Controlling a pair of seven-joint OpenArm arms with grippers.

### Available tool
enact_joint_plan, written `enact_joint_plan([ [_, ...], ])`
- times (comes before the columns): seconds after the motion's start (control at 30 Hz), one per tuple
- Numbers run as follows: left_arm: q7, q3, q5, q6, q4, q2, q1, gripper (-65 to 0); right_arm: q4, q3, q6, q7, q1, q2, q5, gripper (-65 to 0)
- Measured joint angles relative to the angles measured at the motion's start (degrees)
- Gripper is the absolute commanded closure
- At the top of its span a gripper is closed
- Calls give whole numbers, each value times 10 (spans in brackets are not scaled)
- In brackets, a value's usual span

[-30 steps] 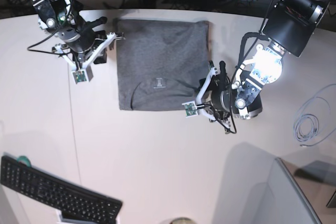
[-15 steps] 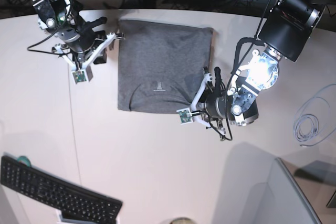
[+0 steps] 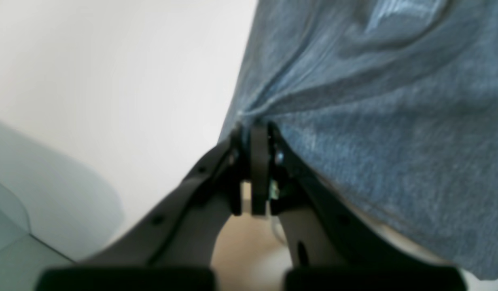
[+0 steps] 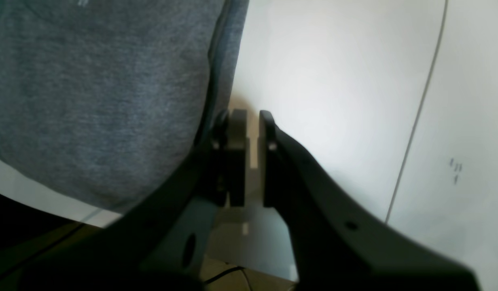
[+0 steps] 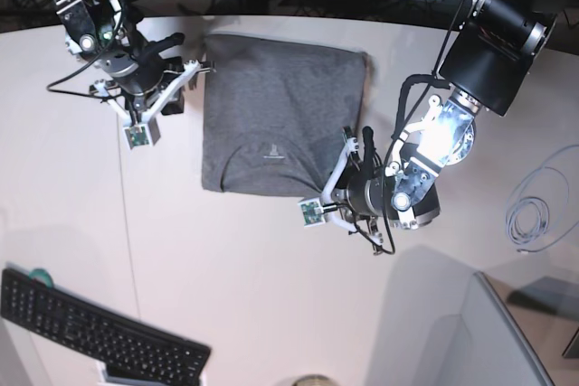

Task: Layout the t-shirt on the table in an organized manner, then fold the t-shirt properly
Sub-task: 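Tuck and smooth the shirt's hem corner with the left gripper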

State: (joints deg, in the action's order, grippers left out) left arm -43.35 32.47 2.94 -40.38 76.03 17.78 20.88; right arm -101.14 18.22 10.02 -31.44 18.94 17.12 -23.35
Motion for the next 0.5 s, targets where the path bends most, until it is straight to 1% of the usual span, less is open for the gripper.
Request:
enact_joint_plan([
  [0.5, 2, 0, 0, 0, -9, -2, 2, 0, 0, 0, 0, 0, -3, 0, 0, -48],
])
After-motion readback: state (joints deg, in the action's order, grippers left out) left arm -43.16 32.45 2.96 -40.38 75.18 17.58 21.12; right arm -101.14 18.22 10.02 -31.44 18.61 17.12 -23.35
